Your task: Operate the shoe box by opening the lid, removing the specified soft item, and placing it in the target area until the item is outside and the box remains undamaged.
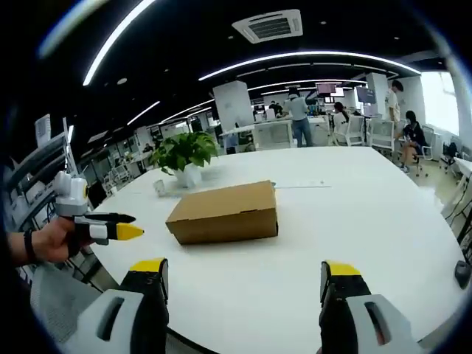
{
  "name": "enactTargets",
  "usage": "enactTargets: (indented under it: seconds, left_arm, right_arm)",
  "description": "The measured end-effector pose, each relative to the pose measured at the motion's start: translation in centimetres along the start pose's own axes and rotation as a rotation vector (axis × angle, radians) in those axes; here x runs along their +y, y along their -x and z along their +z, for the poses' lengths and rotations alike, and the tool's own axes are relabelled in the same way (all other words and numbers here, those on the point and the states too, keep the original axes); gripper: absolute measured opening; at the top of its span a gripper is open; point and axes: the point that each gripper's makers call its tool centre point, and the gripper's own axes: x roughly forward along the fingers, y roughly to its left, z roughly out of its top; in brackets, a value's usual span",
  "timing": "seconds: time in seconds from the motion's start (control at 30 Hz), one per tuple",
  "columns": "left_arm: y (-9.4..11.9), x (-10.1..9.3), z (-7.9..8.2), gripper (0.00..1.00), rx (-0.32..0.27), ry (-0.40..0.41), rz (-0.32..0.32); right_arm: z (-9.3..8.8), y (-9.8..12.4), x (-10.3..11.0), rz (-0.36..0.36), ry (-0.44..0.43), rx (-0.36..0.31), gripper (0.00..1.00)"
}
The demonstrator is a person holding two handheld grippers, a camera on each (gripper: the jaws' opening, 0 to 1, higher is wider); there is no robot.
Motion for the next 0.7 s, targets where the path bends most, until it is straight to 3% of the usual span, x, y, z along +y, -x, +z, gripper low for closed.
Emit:
enactTargets:
  seconds: [0.7]
  left_arm:
    - [0.14,-0.16,0.06,0.69,0.0,-0.005,-0.002]
  right_arm:
    - [0.07,0.16,-0.02,-0.001,-0.005,-0.004,0.84]
